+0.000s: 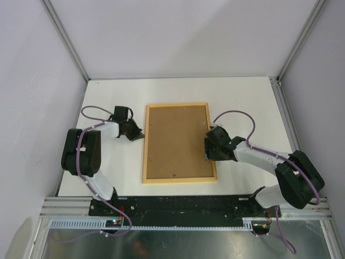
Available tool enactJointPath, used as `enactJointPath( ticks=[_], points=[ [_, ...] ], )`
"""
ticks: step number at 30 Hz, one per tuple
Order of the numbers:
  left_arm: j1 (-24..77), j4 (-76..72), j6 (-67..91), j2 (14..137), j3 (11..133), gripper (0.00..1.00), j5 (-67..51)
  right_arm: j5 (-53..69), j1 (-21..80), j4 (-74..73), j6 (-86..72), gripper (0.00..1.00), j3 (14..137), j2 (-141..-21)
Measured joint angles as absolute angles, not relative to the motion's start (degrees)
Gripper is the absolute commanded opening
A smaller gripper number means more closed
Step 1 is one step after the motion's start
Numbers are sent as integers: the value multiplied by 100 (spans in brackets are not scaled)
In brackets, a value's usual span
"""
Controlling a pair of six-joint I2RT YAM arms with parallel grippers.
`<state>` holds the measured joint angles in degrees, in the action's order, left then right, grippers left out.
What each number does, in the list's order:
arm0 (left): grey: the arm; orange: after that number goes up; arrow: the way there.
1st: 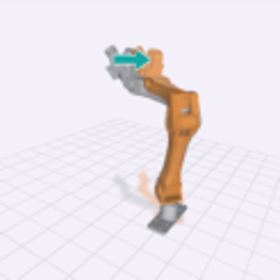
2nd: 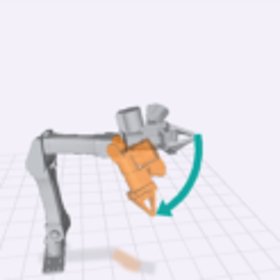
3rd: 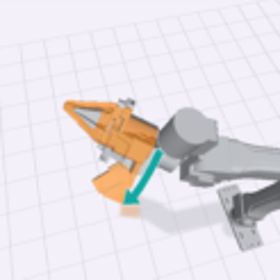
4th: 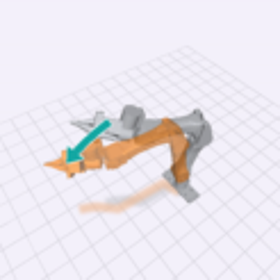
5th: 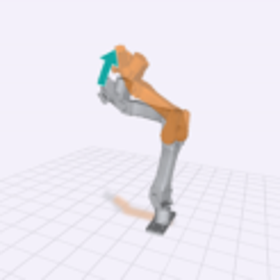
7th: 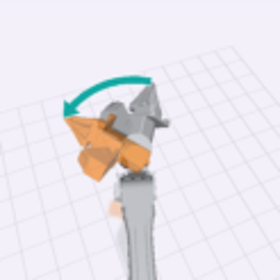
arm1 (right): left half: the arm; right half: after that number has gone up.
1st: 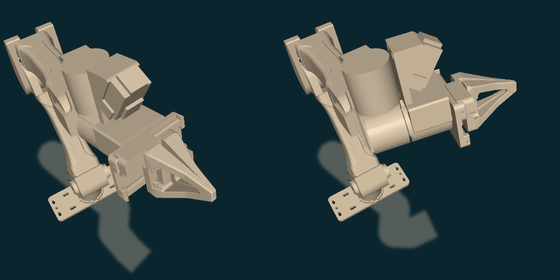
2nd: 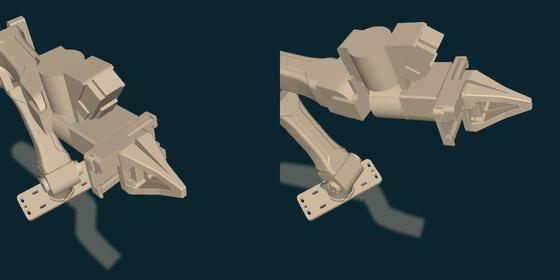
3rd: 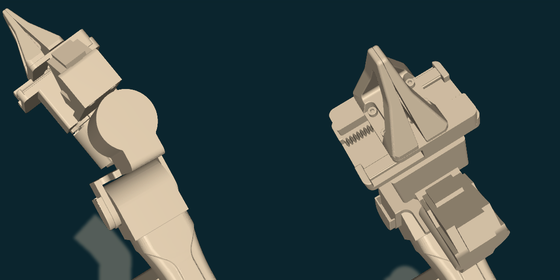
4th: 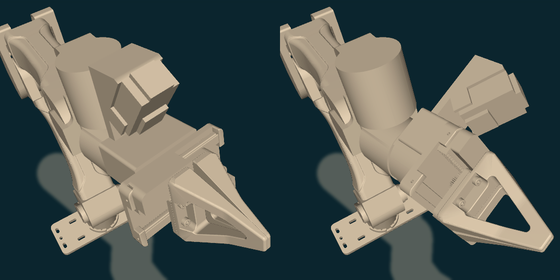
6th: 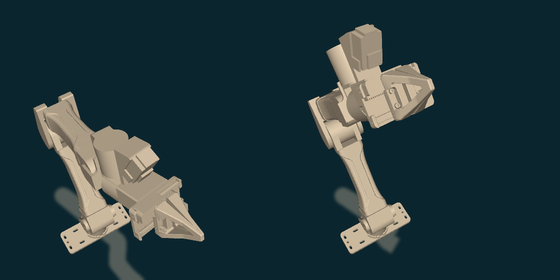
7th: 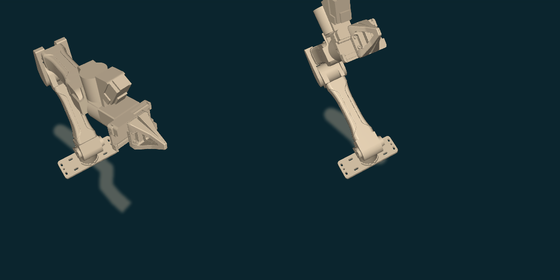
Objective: Put the photo into the frame
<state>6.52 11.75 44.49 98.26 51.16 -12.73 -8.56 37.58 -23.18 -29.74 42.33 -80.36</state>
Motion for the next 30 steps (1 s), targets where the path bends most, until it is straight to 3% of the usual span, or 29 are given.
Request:
enactJointPath(
  ticks=[15, 21, 26, 30],
  points=[
    [652, 1175, 4442, 9826, 5116, 0, -1273, -991, 3844, -2193, -2928, 56, 4125, -8119],
    [652, 1173, 4431, 9826, 5116, 0, -1271, -991, 3892, -2062, -2899, 41, 4125, -8165],
    [652, 1162, 4390, 9826, 5116, 0, -1238, -1087, 3885, -2067, -2936, 19, 4125, -8165],
    [639, 1125, 4346, 9826, 5116, 0, -1205, -1157, 3879, -2056, -2952, 11, 4123, -8154]
  ],
)
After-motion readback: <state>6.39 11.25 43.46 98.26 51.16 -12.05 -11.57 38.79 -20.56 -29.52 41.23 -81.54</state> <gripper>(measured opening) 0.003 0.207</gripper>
